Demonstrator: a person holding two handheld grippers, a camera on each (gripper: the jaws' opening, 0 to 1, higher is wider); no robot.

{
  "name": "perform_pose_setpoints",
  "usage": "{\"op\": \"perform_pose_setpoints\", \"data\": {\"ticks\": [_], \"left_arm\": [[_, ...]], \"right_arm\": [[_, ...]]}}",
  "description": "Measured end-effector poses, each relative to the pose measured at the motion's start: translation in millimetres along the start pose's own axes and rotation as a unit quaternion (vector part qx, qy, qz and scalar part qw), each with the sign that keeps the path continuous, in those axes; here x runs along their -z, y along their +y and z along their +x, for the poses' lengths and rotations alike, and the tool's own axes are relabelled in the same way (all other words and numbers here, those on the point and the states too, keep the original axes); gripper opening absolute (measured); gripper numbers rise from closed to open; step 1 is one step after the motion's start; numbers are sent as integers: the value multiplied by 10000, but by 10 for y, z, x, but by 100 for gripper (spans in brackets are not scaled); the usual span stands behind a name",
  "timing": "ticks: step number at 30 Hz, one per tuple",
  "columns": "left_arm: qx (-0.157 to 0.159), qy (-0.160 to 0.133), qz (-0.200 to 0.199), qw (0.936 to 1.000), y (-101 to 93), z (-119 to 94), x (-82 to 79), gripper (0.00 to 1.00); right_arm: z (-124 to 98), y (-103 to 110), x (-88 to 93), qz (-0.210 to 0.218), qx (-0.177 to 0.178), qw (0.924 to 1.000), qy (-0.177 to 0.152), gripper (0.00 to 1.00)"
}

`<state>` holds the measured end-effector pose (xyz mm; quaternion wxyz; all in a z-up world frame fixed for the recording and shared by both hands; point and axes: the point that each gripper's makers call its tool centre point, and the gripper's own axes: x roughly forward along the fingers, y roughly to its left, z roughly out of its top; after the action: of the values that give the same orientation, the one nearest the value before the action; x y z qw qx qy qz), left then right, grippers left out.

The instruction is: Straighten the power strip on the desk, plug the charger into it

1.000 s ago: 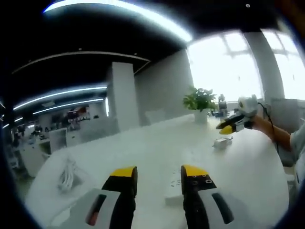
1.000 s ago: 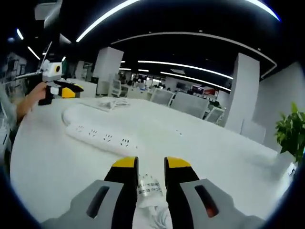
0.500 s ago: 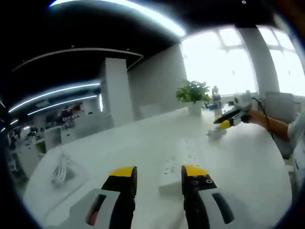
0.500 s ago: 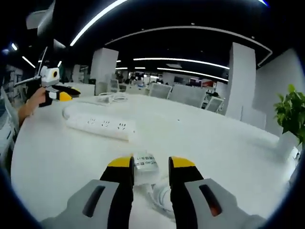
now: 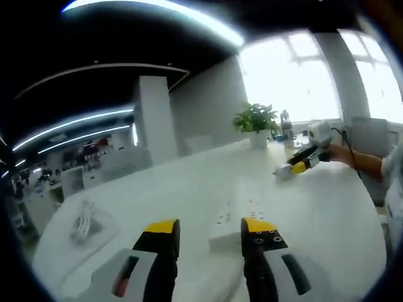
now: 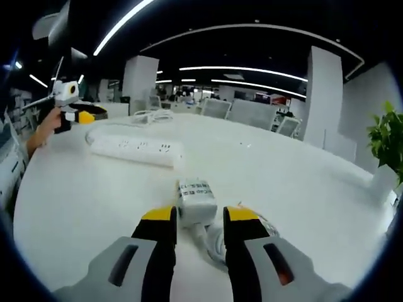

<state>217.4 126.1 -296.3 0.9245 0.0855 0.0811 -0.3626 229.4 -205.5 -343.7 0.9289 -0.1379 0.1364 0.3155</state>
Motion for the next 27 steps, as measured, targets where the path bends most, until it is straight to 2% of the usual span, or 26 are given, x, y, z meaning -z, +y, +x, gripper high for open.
{"op": "perform_pose_setpoints", "data": {"ticks": [13, 24, 27], "left_arm": [[-75, 45, 109, 9999, -7, -19, 17, 40], [-23, 41, -20, 10000, -6, -23, 24, 40], [-25, 41, -15, 10000, -7, -22, 26, 40]], "right_arm": [[79, 10, 48, 70, -104, 9999, 93, 28], [98, 28, 41, 301, -181, 9994, 16, 26], [105, 14, 37, 480, -209, 9986, -45, 26]]}}
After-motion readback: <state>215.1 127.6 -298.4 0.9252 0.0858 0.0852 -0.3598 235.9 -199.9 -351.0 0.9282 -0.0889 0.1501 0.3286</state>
